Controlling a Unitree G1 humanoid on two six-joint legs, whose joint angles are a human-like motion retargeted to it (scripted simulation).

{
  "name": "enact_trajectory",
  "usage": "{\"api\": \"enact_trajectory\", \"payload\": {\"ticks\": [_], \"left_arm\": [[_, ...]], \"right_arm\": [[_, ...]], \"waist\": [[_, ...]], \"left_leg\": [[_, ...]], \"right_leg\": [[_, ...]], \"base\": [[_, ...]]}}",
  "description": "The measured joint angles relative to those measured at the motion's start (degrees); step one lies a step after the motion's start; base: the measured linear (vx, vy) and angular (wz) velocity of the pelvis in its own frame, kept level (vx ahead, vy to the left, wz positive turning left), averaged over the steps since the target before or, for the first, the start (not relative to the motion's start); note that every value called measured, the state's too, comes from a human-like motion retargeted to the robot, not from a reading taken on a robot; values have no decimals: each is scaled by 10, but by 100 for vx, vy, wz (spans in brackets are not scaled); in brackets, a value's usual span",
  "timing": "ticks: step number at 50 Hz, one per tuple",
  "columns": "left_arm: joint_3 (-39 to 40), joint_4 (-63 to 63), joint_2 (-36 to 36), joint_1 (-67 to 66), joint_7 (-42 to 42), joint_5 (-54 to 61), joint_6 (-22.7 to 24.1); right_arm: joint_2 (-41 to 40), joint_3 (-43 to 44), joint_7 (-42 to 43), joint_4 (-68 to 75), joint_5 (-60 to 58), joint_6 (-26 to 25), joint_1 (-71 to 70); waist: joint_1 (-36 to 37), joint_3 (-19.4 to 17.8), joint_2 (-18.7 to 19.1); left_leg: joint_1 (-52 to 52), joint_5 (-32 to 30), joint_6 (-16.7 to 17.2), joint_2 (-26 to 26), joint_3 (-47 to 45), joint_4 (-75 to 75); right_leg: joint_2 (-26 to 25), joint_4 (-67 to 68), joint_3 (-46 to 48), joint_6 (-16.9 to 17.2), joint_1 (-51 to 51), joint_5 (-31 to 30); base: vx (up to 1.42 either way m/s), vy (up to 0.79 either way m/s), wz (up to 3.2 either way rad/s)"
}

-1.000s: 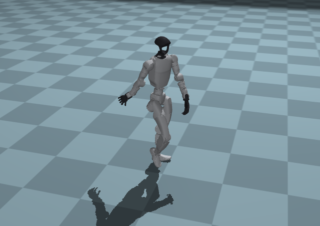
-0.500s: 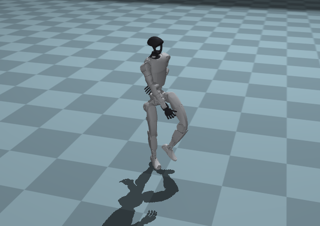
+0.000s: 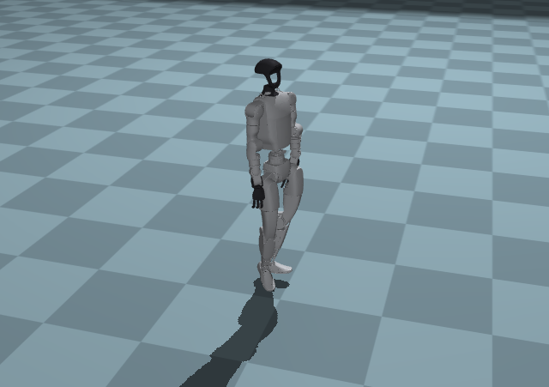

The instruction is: In place motions

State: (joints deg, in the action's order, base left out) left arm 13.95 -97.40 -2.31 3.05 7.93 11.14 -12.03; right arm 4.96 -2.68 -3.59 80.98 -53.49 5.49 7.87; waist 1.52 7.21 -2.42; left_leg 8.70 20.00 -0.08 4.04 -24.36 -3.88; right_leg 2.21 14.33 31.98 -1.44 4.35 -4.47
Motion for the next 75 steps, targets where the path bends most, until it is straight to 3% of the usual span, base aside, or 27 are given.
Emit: {"api": "enact_trajectory", "payload": {"ticks": [3,5,7,10,13,19,25,27,29,30,32,34,37,40,44,49,53,55,57,58,60,62,64,66,68,70,75], "left_arm": [[-61,43,20,153,60,-55,-3],[-83,112,19,237,77,-105,17],[-94,191,-9,316,87,-152,26],[-81,275,-84,385,70,-179,46],[-94,292,-68,404,-13,-153,74],[-134,252,-9,345,18,-144,78],[-115,129,15,128,58,-182,23],[-72,79,7,30,67,-223,-7],[-33,24,-14,-61,59,-243,-50],[-4,0,-29,-94,49,-247,-82],[50,0,-49,-149,13,-220,-134],[95,0,-73,-215,36,-200,-136],[126,0,-96,-296,98,-190,-148],[171,0,-87,-299,47,-162,-141],[200,0,-60,-301,38,-90,-80],[162,0,-47,-236,55,-86,-77],[87,0,-41,-143,92,-135,-72],[50,3,-36,-92,87,-147,-65],[13,19,-30,-47,71,-145,-53],[-5,28,-25,-26,68,-141,-48],[-38,49,-14,58,86,-132,-46],[-41,99,-6,149,99,-140,-33],[-73,162,-14,218,119,-148,-11],[-72,225,-48,283,148,-202,-3],[-50,290,-86,296,125,-235,3],[-56,335,-79,275,37,-220,15],[-124,340,-29,208,-35,-137,98]], "right_arm": [[53,82,68,69,-3,-62,45],[87,136,125,88,63,-73,80],[124,178,145,123,167,-63,98],[166,211,131,164,299,-111,93],[164,246,143,164,433,-144,142],[105,248,148,164,522,-110,168],[67,95,-37,164,369,-154,22],[51,34,-84,158,294,-135,-56],[33,-27,-120,114,232,-108,-123],[23,-56,-141,85,209,-93,-165],[22,-66,-173,11,184,-51,-270],[39,-70,-196,-61,178,-5,-357],[69,-28,-205,-151,151,49,-434],[98,-11,-138,-207,192,70,-481],[70,-18,-89,-214,315,70,-489],[13,5,-154,-210,321,59,-388],[9,4,-160,-154,238,52,-232],[13,29,-136,-116,150,33,-137],[10,58,-86,-57,83,-32,-54],[14,70,-70,-21,71,-63,-19],[34,128,-63,50,57,-127,-4],[60,181,-56,81,99,-170,-4],[86,209,-31,104,191,-155,32],[113,219,-32,148,298,-130,37],[132,231,-17,164,370,-165,29],[134,263,53,164,431,-185,47],[115,294,135,164,518,-74,96]], "waist": [[-128,-45,66],[-189,-82,101],[-256,-122,132],[-336,-182,146],[-323,-181,157],[-207,-97,103],[-133,-29,93],[-96,-22,79],[-46,-25,42],[-21,-34,10],[76,-52,-8],[124,-76,-49],[194,-147,-104],[250,-194,-124],[237,-171,-160],[162,-76,-101],[93,-13,-51],[66,5,-29],[15,9,3],[-14,12,13],[-136,-6,45],[-181,-55,94],[-210,-98,132],[-248,-139,138],[-295,-179,144],[-309,-179,160],[-234,-94,163]], "left_leg": [[-44,-38,8,-71,124,42],[-77,-50,-1,-88,126,59],[-106,-59,1,-115,38,55],[-150,-71,-26,-119,50,34],[-167,-80,-32,-134,36,24],[-120,-77,-16,-76,-6,66],[-72,-43,18,-87,-59,45],[-60,-59,24,-73,-72,-1],[-77,-153,53,-73,-109,-121],[-113,-225,73,-84,-136,-230],[-309,-311,30,-197,-138,-492],[-492,-243,7,-172,-56,-669],[-587,-172,-75,-233,-120,-820],[-704,-127,-111,-240,-133,-880],[-724,-108,-88,-232,-171,-859],[-611,-128,-13,-206,-122,-786],[-379,-149,56,-79,-57,-506],[-223,-165,57,-4,6,-267],[-78,-41,28,15,60,-64],[-21,-16,-7,8,-12,9],[-14,-53,16,-72,-27,68],[-91,-49,3,-103,84,36],[-122,-61,-22,-113,108,35],[-139,-71,-31,-112,62,32],[-151,-84,-42,-115,67,30],[-167,-94,-46,-129,64,24],[-178,-93,-39,-119,52,26]], "right_leg": [[74,362,-31,-38,-223,-205],[29,548,-130,-24,-402,-153],[88,685,-119,-50,-532,-102],[173,794,-97,-109,-663,-62],[162,792,-72,-122,-715,-37],[175,698,-94,-93,-599,-31],[40,270,-73,-26,-222,-71],[-24,62,-112,23,-100,52],[-3,-76,-55,2,-19,82],[17,-124,-66,5,-3,51],[37,-134,-155,48,-41,36],[56,-139,-175,37,-80,21],[108,-99,-228,12,-107,17],[139,-52,-259,1,-167,14],[167,-32,-276,-2,-219,11],[96,-92,-214,9,-150,22],[58,-106,-139,30,-81,56],[30,-95,-112,26,-49,67],[-18,-62,-63,6,-23,43],[-29,-29,-38,-3,-24,-7],[35,177,56,-2,-122,-163],[8,400,-92,5,-324,-208],[-3,564,-141,8,-473,-140],[108,695,-109,-36,-571,-92],[162,754,-89,-66,-633,-64],[174,768,-69,-77,-669,-40],[168,721,-71,-55,-641,-22]], "base": [[-58,43,196],[-74,52,123],[-53,60,121],[-25,56,27],[2,8,-26],[15,-25,-48],[37,-26,-79],[51,-34,-132],[37,-22,-168],[-14,-28,-210],[-51,-40,-203],[-39,-31,-129],[11,4,-92],[-27,1,-58],[3,-1,9],[19,-8,72],[27,1,109],[35,0,80],[32,10,139],[6,11,227],[-54,24,332],[-80,55,132],[-64,50,43],[-69,47,70],[-32,35,19],[22,12,-20],[24,-12,-54]]}}
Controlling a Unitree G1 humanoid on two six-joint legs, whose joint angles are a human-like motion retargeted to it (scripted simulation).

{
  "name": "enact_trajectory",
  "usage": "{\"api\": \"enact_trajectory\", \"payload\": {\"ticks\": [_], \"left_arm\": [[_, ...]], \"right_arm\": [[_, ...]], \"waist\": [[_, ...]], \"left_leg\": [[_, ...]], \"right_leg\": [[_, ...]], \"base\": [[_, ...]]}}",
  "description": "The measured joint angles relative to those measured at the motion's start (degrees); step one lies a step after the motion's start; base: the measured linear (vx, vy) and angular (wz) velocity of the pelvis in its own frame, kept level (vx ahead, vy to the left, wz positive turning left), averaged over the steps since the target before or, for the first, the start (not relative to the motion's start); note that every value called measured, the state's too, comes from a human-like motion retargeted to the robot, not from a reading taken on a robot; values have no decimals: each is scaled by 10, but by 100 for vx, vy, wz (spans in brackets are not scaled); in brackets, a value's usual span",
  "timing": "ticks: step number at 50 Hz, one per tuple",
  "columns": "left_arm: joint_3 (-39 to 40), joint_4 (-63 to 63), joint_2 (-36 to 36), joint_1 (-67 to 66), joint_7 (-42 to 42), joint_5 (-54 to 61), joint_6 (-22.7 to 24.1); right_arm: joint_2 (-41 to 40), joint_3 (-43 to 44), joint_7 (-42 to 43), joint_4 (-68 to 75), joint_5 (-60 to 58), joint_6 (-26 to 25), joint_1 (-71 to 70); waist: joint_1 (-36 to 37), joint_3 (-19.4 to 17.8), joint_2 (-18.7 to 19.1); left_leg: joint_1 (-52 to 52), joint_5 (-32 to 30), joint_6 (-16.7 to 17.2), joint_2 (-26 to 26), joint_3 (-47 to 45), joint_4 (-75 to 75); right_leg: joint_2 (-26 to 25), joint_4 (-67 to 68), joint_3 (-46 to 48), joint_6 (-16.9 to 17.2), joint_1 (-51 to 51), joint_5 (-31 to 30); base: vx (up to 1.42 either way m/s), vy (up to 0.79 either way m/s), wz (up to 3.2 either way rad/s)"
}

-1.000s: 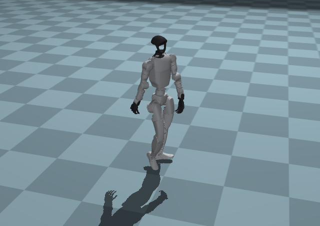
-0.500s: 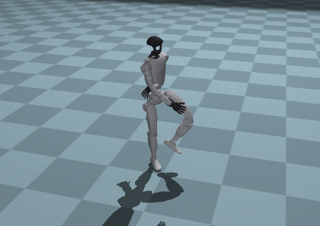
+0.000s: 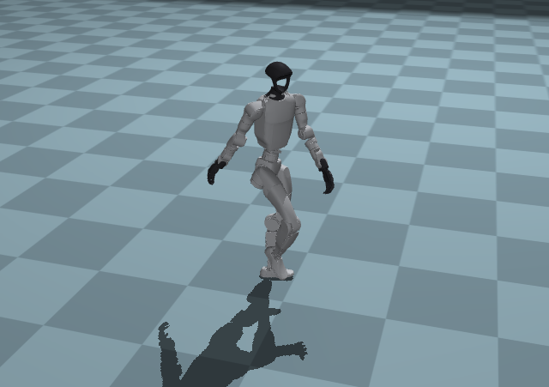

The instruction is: In place motions

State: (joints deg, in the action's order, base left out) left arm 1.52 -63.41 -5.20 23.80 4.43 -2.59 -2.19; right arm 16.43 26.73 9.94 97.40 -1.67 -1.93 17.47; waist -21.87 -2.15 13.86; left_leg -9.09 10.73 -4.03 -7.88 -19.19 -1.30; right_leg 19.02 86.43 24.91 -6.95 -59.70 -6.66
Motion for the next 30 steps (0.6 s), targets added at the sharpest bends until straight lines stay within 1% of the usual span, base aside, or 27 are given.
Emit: {"api": "enact_trajectory", "payload": {"ticks": [2,4,6,8,9,10,11,12,13,14,15,16,17,18,19,20,22,23,24,25,27,28,30], "left_arm": [[-9,-29,15,-30,35,-3,-4],[-1,-69,30,-64,66,-19,-28],[24,-115,41,-101,86,-39,-50],[58,-167,48,-133,76,-46,-47],[79,-194,52,-146,58,-43,-35],[102,-221,55,-159,36,-39,-20],[125,-250,54,-172,15,-31,-9],[146,-278,53,-185,-1,-25,-3],[161,-306,49,-201,-8,-19,-7],[170,-325,44,-214,-7,-16,-30],[176,-340,37,-225,-1,-15,-62],[178,-340,38,-243,7,-29,-106],[181,-340,39,-260,16,-43,-141],[184,-340,38,-277,25,-57,-154],[189,-340,36,-291,44,-62,-145],[196,-340,32,-303,68,-62,-125],[192,-340,29,-312,106,-54,-94],[195,-340,30,-312,112,-56,-95],[201,-340,31,-309,111,-63,-106],[210,-340,32,-304,105,-72,-122],[226,-340,35,-296,84,-88,-157],[229,-340,36,-293,75,-93,-166],[217,-333,36,-287,73,-100,-157]], "right_arm": [[-12,4,-28,0,-24,-12,-17],[-22,-7,-92,-10,-60,-24,-40],[-35,-24,-168,-42,-110,-30,-66],[-52,-49,-214,-84,-155,-27,-96],[-60,-67,-223,-105,-172,-22,-112],[-67,-86,-228,-127,-188,-16,-127],[-72,-110,-226,-148,-204,-9,-138],[-75,-132,-224,-166,-222,-3,-146],[-75,-154,-220,-180,-244,4,-149],[-75,-167,-223,-190,-270,8,-154],[-75,-178,-228,-197,-300,11,-162],[-69,-174,-236,-210,-326,15,-161],[-63,-171,-240,-222,-350,20,-161],[-56,-172,-237,-233,-367,27,-162],[-50,-186,-233,-245,-380,35,-171],[-45,-208,-229,-257,-390,43,-185],[-37,-241,-224,-282,-408,56,-216],[-35,-251,-221,-290,-417,59,-228],[-33,-258,-216,-291,-422,62,-238],[-32,-265,-210,-288,-423,65,-248],[-34,-273,-200,-259,-411,65,-253],[-36,-272,-197,-239,-402,62,-248],[-39,-255,-203,-198,-383,47,-234]], "waist": [[25,14,-20],[44,30,-29],[52,39,-35],[55,36,-44],[54,31,-54],[52,24,-65],[50,22,-73],[49,28,-83],[51,47,-97],[76,68,-107],[114,90,-115],[162,126,-116],[201,159,-122],[223,187,-134],[236,186,-140],[243,171,-141],[211,124,-124],[202,108,-117],[183,99,-108],[159,94,-98],[121,107,-84],[109,115,-81],[122,126,-85]], "left_leg": [[29,4,7,13,-25,16],[49,8,15,22,-47,27],[70,14,23,30,-56,32],[96,23,26,45,-56,35],[110,28,27,58,-53,36],[124,33,27,73,-48,37],[135,37,27,83,-42,35],[142,39,28,96,-34,35],[145,39,27,116,-25,36],[141,39,29,126,-37,38],[134,39,32,132,-59,40],[105,36,38,124,-73,37],[77,33,43,120,-78,35],[52,29,45,124,-68,33],[50,26,44,125,-73,33],[58,24,43,124,-86,35],[84,16,39,119,-72,37],[93,13,39,116,-74,38],[93,10,39,112,-68,37],[89,7,39,108,-57,35],[68,1,43,102,-30,24],[61,-1,45,101,-20,19],[55,-3,45,103,-16,10]], "right_leg": [[-15,-53,-15,20,71,-2],[-47,-144,-26,38,158,-13],[-98,-285,-43,50,266,-34],[-157,-467,-82,55,385,-67],[-187,-564,-129,70,444,-42],[-217,-661,-187,91,502,5],[-207,-720,-146,71,550,93],[-197,-779,-97,57,589,140],[-187,-838,-31,53,608,104],[-176,-865,-44,70,609,77],[-165,-876,-96,96,600,55],[-151,-858,-109,112,568,64],[-140,-840,-116,115,530,70],[-139,-824,-110,93,483,68],[-144,-816,-122,81,469,69],[-152,-810,-142,75,472,72],[-162,-817,-119,68,504,70],[-162,-816,-117,69,516,75],[-161,-818,-105,71,525,77],[-161,-823,-88,74,532,78],[-158,-837,-55,80,538,78],[-158,-846,-40,81,543,76],[-164,-859,-29,77,552,75]], "base": [[8,-14,-78],[16,-8,-96],[16,-8,-93],[8,-10,-74],[5,-8,-40],[10,-12,-12],[16,-16,7],[27,-20,31],[28,-18,-2],[25,-14,-65],[14,-14,-131],[9,-14,-128],[7,-9,-61],[6,-2,-35],[5,0,-46],[0,-5,-27],[-11,-6,34],[-18,-3,56],[-20,-2,85],[-16,-5,134],[-3,-9,146],[14,-7,115],[19,-4,48]]}}
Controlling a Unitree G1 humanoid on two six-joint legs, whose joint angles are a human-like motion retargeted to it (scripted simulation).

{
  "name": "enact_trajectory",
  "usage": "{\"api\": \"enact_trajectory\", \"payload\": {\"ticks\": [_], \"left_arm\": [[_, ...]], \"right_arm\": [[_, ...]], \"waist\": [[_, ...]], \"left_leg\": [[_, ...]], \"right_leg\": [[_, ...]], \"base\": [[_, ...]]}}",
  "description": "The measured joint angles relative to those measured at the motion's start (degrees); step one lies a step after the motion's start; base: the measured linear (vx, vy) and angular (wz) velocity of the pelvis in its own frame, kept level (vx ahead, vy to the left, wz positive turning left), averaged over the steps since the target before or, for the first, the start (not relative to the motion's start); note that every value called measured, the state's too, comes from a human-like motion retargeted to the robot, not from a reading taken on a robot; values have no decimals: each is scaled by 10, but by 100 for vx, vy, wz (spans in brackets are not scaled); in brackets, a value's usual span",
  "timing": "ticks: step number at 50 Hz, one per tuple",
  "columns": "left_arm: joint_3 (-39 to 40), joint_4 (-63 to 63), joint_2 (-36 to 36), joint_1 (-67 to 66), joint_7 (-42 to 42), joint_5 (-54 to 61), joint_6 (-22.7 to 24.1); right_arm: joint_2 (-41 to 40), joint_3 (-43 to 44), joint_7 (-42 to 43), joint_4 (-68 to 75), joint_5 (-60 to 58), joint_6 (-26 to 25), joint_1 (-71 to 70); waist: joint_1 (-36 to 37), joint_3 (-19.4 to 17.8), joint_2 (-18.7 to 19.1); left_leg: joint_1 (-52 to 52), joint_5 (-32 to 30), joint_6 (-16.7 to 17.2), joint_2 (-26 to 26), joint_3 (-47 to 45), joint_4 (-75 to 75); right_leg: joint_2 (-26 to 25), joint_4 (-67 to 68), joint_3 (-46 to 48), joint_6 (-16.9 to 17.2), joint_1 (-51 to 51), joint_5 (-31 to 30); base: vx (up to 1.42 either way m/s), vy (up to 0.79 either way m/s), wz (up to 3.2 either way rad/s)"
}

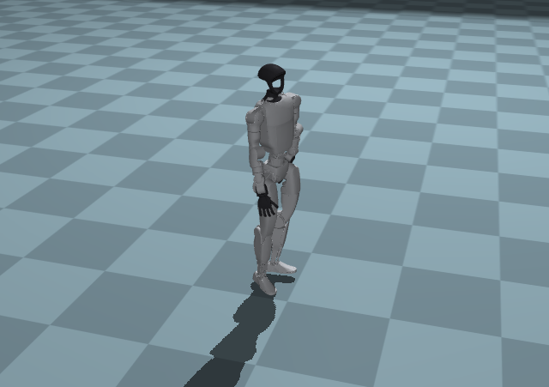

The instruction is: In place motions

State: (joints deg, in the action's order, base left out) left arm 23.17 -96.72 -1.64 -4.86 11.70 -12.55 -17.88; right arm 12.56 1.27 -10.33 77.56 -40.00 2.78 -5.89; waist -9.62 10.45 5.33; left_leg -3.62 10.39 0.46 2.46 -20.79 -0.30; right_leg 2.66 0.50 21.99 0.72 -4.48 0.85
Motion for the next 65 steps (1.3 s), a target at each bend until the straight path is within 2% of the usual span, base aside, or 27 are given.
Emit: {"api": "enact_trajectory", "payload": {"ticks": [5,7,12,17,26,29,35,37,43,50,55,58,60,65], "left_arm": [[-58,47,-8,25,65,-37,43],[-74,53,-8,43,68,-42,39],[-81,61,-5,47,78,-58,22],[-73,65,-4,25,82,-71,20],[-52,49,-8,9,106,-83,1],[-46,51,-8,9,114,-91,11],[-52,57,-6,13,102,-99,18],[-55,57,-6,7,93,-96,18],[-48,47,-6,-11,92,-88,9],[-33,32,-12,-23,102,-88,-2],[-30,26,-10,-26,98,-96,-3],[-29,26,-8,-22,94,-98,-1],[-31,25,-6,-20,94,-100,0],[-29,30,-7,-14,107,-111,-2]], "right_arm": [[-8,61,-69,90,29,-43,42],[-12,81,-46,121,33,-52,49],[-14,87,27,174,63,-74,72],[-4,89,17,192,90,-82,84],[-4,66,14,148,87,-74,69],[-5,56,9,131,78,-69,63],[3,48,0,109,55,-64,57],[8,44,-2,107,43,-65,61],[15,49,13,103,10,-70,78],[12,65,15,122,24,-73,88],[7,65,20,121,25,-73,86],[5,63,16,109,19,-66,83],[4,61,10,95,16,-59,84],[-2,51,-4,61,23,-45,84]], "waist": [[84,-14,-28],[93,-29,-28],[67,-26,-13],[57,-8,5],[58,-22,18],[62,-30,19],[83,-53,14],[90,-54,9],[98,-45,-7],[112,-21,-24],[114,-4,-37],[117,-3,-34],[127,-4,-32],[150,-14,-39]], "left_leg": [[15,-6,-2,7,7,-3],[25,-9,-2,5,11,-1],[26,-14,2,-4,22,1],[17,-18,18,-21,11,2],[4,-34,38,-50,-9,-7],[-14,-46,40,-54,-4,-16],[-64,-95,51,-47,33,-27],[-67,-93,49,-55,-17,-28],[-40,-71,38,-78,-243,-27],[-26,-98,52,-96,-293,-59],[-3,-101,45,-88,-367,-71],[-6,-108,54,-72,-334,-64],[-7,-83,40,-49,-298,-39],[-3,-86,15,-22,-239,4]], "right_leg": [[0,14,-14,-9,8,6],[-1,18,-10,-9,17,10],[-12,15,-2,-10,26,14],[-23,21,-15,-14,9,16],[-41,24,-25,-25,-5,18],[-40,16,-11,-29,-5,16],[-21,-1,53,-28,2,19],[-10,-7,86,-25,7,22],[24,-16,201,-11,26,38],[46,-19,320,7,43,54],[53,-21,367,18,45,59],[42,-23,388,26,51,60],[36,-23,393,29,57,59],[41,-11,408,36,74,47]], "base": [[3,-7,-20],[-11,-9,11],[8,-7,9],[10,-5,-22],[3,-8,-13],[-6,-3,43],[-18,1,102],[-20,0,153],[-23,0,181],[-22,4,161],[-22,8,140],[-25,18,107],[-21,22,61],[-19,17,18]]}}
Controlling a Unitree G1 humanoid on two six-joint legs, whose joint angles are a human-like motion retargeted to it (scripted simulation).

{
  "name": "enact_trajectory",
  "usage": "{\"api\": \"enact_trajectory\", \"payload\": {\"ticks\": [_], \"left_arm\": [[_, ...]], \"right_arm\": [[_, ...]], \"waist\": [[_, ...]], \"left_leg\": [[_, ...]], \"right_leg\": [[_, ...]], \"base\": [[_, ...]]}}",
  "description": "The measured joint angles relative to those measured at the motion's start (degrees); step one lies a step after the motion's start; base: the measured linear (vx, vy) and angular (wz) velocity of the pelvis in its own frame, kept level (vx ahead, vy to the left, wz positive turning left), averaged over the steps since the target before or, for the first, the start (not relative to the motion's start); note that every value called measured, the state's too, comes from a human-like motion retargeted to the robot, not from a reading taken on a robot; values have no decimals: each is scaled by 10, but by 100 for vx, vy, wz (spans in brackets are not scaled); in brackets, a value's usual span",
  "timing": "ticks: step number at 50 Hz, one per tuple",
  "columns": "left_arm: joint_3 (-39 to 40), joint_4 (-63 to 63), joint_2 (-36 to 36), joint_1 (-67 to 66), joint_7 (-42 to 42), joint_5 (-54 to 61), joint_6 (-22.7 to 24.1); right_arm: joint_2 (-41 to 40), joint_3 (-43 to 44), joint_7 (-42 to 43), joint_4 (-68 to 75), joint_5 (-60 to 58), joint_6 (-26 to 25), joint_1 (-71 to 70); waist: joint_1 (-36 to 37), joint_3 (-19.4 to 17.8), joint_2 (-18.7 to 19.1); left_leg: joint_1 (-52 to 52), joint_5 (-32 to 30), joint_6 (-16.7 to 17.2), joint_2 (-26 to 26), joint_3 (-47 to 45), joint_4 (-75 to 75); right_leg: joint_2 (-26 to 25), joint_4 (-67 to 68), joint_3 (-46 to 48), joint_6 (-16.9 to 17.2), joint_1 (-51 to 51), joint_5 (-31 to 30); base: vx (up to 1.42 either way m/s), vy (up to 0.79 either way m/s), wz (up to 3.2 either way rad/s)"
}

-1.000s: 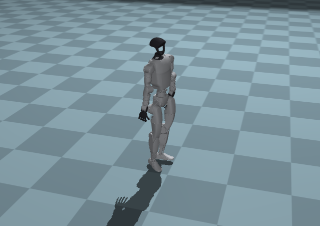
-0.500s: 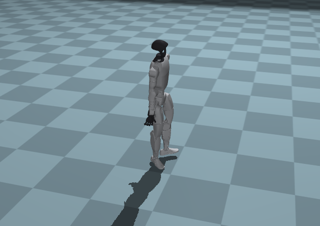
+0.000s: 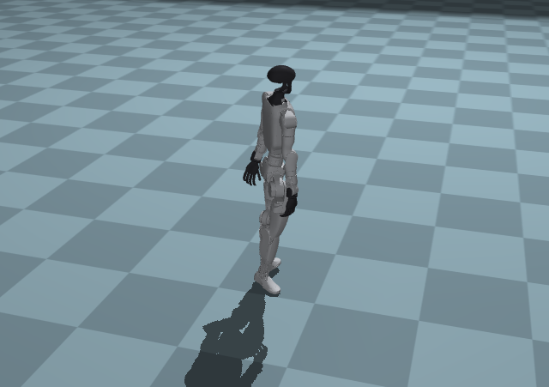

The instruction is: In place motions

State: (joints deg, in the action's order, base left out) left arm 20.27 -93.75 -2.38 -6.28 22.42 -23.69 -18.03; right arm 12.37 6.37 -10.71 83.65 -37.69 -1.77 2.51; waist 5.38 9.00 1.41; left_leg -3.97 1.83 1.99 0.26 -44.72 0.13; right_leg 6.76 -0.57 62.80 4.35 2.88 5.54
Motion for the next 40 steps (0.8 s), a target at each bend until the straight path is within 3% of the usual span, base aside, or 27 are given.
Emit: {"api": "enact_trajectory", "payload": {"ticks": [6,10,13,15,17,19,25,27,30,32,37,40], "left_arm": [[-17,16,-17,12,-8,7,1],[-20,22,-18,29,-4,27,-3],[-21,24,-18,54,-4,45,-4],[-20,28,-21,66,-7,51,-5],[-24,34,-25,77,-10,58,-4],[-27,39,-29,87,-14,65,-1],[-37,51,-39,109,-9,65,1],[-37,55,-39,108,-11,66,3],[-35,52,-40,106,-11,71,3],[-32,48,-40,101,-5,67,0],[-36,33,-30,86,-22,65,-4],[-18,22,-19,69,-41,80,8]], "right_arm": [[-5,-1,-21,-21,3,29,4],[2,-7,-9,-26,-5,29,19],[6,-8,9,-15,-3,28,22],[6,-11,16,-2,0,25,23],[1,-10,18,11,5,19,20],[-6,-9,17,18,11,14,18],[-20,-14,25,8,25,24,25],[-21,-19,28,10,20,23,25],[-25,-24,29,12,12,18,20],[-27,-26,26,12,8,19,23],[-31,-1,9,6,-6,13,17],[-29,0,11,-8,-10,20,13]], "waist": [[2,-13,-5],[-7,-17,22],[-28,-16,57],[-30,-10,51],[-46,-11,42],[-57,-17,37],[-94,-25,21],[-101,-29,7],[-108,-45,-9],[-114,-50,-13],[-75,-43,-29],[-61,-35,-26]], "left_leg": [[11,13,-15,17,49,22],[13,20,-17,-6,88,22],[4,17,-17,-37,124,24],[-4,14,-21,-30,129,30],[-12,7,-27,-20,149,31],[-19,0,-30,-19,165,28],[-31,-15,-34,-4,223,23],[-24,-17,-37,13,240,24],[-5,-18,-40,31,273,20],[7,-20,-38,35,295,15],[16,-32,-34,49,315,9],[21,-34,-34,47,313,8]], "right_leg": [[15,38,48,5,30,-19],[35,114,60,-16,41,-91],[86,264,-2,-67,-5,-131],[110,331,-94,-53,-58,-130],[87,358,-220,-29,-121,-114],[55,345,-287,-18,-148,-104],[17,224,-345,-11,-172,-47],[-2,171,-410,1,-175,-33],[-25,91,-468,1,-153,-46],[-32,57,-444,-48,-128,-62],[-14,44,-418,-9,-91,-65],[-18,35,-409,-15,-83,-62]], "base": [[-17,17,53],[-13,19,77],[-15,22,109],[-10,10,84],[-12,10,120],[-14,0,104],[-1,-2,121],[14,-5,122],[14,-10,110],[24,-14,112],[22,-7,65],[17,-3,25]]}}
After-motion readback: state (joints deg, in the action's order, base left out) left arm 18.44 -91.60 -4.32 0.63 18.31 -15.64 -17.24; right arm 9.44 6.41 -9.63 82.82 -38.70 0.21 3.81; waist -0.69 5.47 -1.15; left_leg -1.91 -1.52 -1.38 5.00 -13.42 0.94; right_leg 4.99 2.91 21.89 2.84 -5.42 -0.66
